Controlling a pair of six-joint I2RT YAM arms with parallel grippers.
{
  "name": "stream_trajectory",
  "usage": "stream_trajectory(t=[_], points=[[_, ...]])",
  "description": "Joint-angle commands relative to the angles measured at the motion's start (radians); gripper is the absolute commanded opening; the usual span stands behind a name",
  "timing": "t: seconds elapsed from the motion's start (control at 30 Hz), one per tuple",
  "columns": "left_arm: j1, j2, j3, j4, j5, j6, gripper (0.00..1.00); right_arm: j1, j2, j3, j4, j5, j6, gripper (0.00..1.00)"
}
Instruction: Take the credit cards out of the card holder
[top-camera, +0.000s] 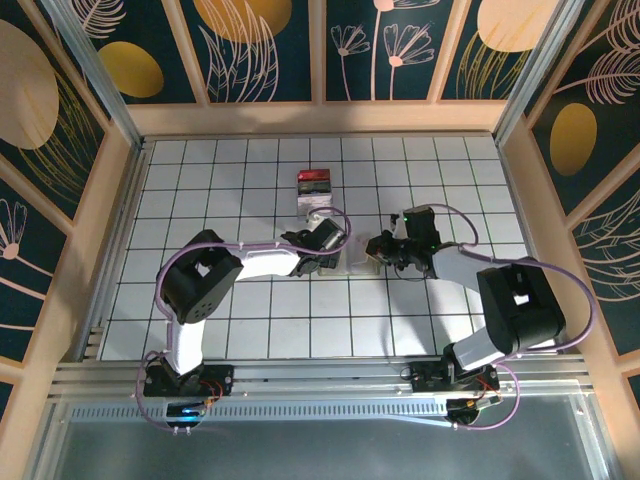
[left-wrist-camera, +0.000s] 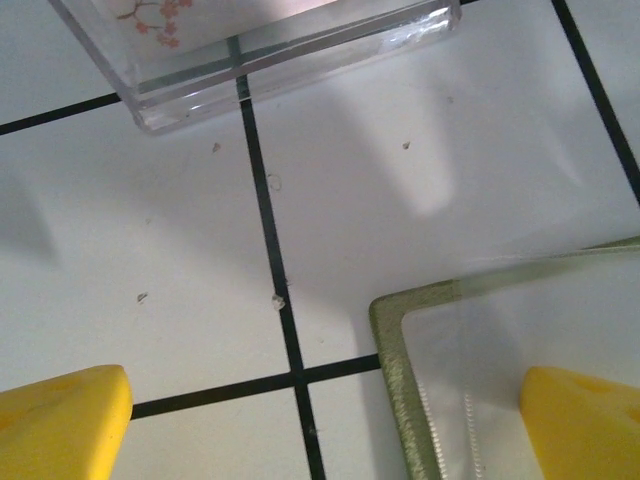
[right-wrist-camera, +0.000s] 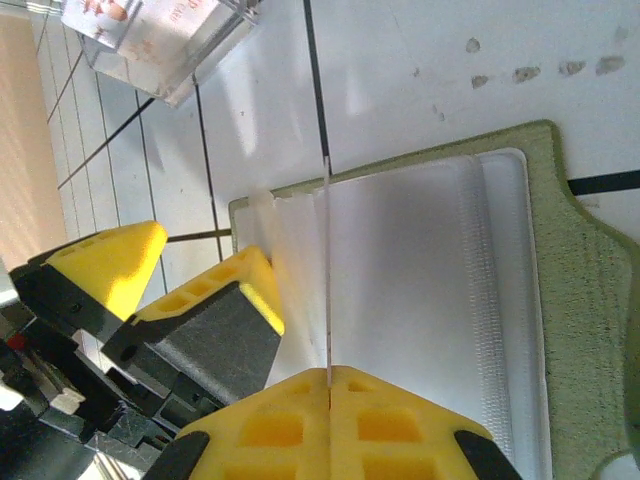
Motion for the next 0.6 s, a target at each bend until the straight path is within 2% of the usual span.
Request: stream_trajectory(t=[0.0,0.23,0.4,0.57], points=[[0.008,-0.044,-0.013,-0.103,-0.04,0.014,0.99,-0.005,-0.05,0.039,-0.054,0.041,-0.038,0.0],[0.007,-0.122,-0.007,-0.105,-0.05,-0.005,0.99,-0.006,-0.108,0.058,-0.071,0.067,-0.055,0.0],[0.007,-0.142,0.002,-0.108,-0.091,-0.024,0.99,-0.006,-0.152,0.053,-0.069,0.085,-0.062,0.0],[0.007,-0.153,0.028,-0.086,-0.08,-0.039,0.99,-0.005,-0.182,0.037,-0.028,0.092,-0.058,0.0]])
